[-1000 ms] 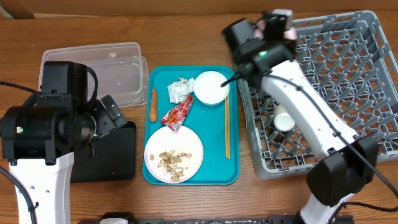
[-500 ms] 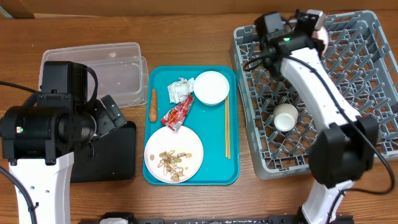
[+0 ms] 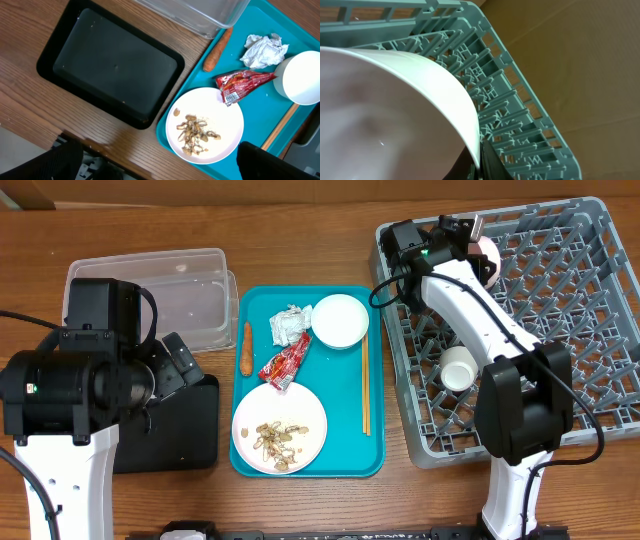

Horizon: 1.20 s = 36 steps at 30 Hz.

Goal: Sort waste into correct bins and load items into the dishwasher
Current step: 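Carry the pink bowl into the dish rack with right gripper, then return right gripper to the white bowl and grasp its rim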

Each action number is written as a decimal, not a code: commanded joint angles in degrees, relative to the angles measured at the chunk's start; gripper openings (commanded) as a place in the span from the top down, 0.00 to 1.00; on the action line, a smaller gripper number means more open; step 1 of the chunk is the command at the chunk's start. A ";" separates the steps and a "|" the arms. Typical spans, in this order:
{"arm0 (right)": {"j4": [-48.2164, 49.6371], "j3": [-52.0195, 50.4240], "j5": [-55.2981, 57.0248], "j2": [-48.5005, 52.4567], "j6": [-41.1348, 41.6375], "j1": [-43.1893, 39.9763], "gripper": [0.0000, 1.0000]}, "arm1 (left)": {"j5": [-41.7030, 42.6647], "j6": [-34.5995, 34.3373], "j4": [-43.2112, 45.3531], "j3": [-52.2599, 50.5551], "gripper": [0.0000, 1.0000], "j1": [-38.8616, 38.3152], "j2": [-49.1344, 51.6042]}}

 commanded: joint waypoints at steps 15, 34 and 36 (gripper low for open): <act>-7.19 -2.43 0.20 0.15 1.31 8.46 0.91 | -0.63 -0.28 -0.02 0.63 0.00 0.31 0.35; -4.48 1.73 -28.41 -14.45 5.49 16.15 0.00 | -0.63 -0.28 -0.02 0.63 0.00 0.31 0.35; -1.95 1.73 -38.77 -16.26 3.17 16.15 0.00 | -0.63 -0.28 -0.02 0.63 0.00 0.31 0.35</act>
